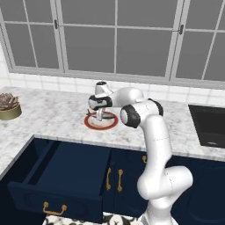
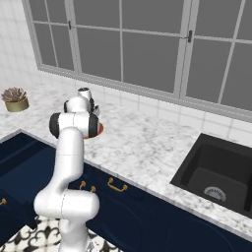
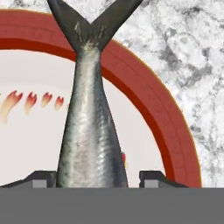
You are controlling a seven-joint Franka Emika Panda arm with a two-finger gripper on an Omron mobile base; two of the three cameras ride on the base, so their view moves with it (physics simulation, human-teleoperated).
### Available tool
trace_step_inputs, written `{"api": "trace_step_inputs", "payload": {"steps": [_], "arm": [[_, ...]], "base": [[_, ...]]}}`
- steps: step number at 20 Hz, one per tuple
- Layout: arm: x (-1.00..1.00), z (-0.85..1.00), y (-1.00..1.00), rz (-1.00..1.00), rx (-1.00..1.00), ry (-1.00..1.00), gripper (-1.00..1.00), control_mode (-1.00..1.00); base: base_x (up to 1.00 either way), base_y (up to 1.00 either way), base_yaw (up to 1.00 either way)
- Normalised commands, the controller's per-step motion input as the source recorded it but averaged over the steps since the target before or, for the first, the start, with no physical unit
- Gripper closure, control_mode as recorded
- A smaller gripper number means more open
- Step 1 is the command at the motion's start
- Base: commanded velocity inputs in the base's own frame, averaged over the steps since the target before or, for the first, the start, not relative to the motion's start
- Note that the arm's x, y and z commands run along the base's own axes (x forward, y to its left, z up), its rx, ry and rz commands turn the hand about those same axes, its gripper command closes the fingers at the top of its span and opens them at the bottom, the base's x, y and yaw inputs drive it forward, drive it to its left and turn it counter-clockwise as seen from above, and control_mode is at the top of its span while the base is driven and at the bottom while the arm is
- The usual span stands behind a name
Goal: Pick up the knife from the drawer and place it on the cutting board. Then place the meat from the plate to the cutting board.
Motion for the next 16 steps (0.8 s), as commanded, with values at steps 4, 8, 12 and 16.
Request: {"api": "trace_step_inputs", "payload": {"steps": [4,8,12,16], "arm": [[-0.36,-0.10,0.02,0.00,-0.18,-0.13,1.00,-1.00],[-0.83,0.33,0.00,0.00,-0.04,-0.14,1.00,-1.00],[-0.98,0.70,0.00,0.00,0.06,-0.02,1.00,-1.00],[-1.00,0.76,-0.01,0.00,0.02,0.00,1.00,-1.00]], "base": [[0.00,0.00,0.00],[0.00,0.00,0.00],[0.00,0.00,0.00],[0.00,0.00,0.00]]}}
